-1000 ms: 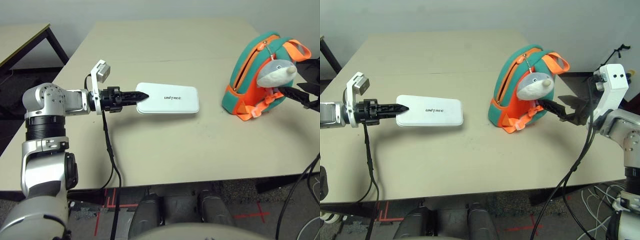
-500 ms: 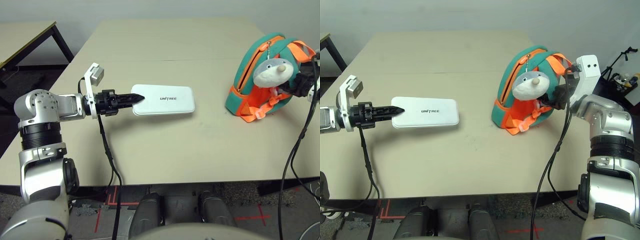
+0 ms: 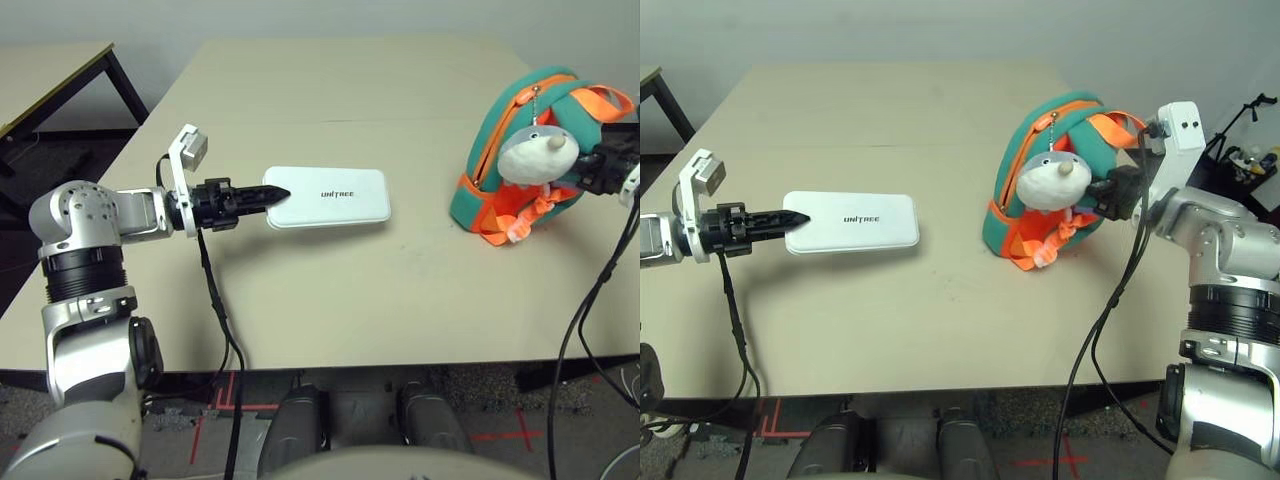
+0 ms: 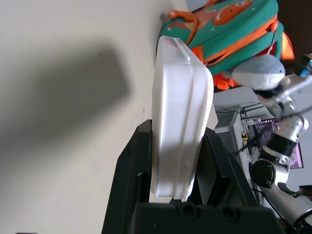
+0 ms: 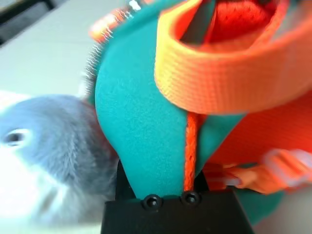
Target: Put the pencil case into the backpack and zip it.
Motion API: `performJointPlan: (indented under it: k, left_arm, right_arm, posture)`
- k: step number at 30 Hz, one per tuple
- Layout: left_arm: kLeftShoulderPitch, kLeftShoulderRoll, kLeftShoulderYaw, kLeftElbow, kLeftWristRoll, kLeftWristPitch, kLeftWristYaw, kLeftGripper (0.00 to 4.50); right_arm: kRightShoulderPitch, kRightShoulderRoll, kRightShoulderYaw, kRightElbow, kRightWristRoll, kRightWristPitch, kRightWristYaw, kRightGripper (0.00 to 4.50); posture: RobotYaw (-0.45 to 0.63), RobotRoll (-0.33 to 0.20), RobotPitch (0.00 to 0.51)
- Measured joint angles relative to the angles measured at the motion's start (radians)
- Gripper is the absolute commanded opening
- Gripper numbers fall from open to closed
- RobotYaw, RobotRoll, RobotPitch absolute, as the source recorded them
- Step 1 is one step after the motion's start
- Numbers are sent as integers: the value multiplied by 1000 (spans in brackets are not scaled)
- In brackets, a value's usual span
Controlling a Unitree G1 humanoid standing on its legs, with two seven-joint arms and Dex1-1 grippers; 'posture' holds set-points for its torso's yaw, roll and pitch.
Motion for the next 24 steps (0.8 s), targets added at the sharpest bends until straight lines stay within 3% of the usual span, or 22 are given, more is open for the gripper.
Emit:
performJointPlan:
  k: [6, 17, 21, 24]
  left_arm:
    - [-25, -1, -19, 39, 5, -22, -3, 1308]
    - [-41, -33, -46, 69, 7, -68, -17, 1308]
    - [-42, -33, -58, 85, 8, -87, -30, 1308]
    - [-50, -27, -77, 117, 18, -103, -40, 1308]
  right_arm:
    - [-12, -1, -72, -228, 194, 275, -67, 86]
    - [-109, -13, -163, -350, 475, 567, -154, 86]
    - [-88, -53, -211, -381, 666, 574, -214, 86]
    - [23, -165, -254, -391, 883, 549, -293, 86]
  posture:
    - [-97, 0, 58]
    - [-123, 0, 82]
    - [-151, 0, 85]
    - [-174, 0, 87]
